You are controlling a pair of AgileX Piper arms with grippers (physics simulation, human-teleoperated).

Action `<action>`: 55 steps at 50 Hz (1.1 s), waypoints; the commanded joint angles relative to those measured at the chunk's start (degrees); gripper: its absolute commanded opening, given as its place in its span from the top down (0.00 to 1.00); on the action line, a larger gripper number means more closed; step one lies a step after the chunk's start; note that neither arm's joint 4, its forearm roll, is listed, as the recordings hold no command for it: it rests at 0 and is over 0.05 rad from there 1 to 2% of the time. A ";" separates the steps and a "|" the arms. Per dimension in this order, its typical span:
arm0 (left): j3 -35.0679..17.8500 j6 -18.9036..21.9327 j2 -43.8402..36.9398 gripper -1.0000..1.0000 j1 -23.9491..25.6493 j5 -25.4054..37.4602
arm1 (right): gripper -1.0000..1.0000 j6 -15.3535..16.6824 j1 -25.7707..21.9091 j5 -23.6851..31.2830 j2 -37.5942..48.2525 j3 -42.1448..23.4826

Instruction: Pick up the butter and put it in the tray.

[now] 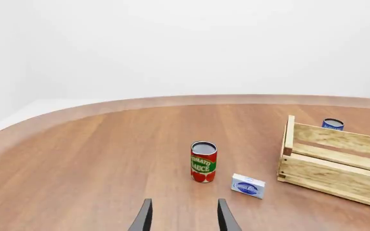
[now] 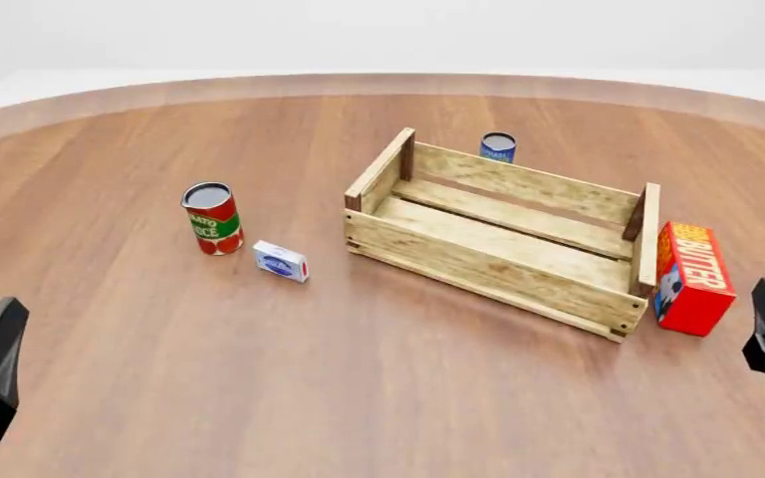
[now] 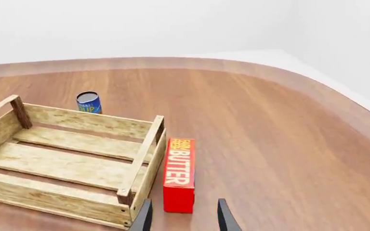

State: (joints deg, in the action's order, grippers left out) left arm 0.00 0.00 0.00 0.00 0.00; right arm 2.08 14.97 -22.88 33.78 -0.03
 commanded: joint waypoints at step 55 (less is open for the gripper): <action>0.00 0.00 0.00 0.00 0.00 0.00 | 0.00 0.98 0.01 -37.78 41.80 -0.03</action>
State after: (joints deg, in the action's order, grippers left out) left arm 0.00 0.00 0.00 0.00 0.00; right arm 3.23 14.96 -55.72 70.40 -0.03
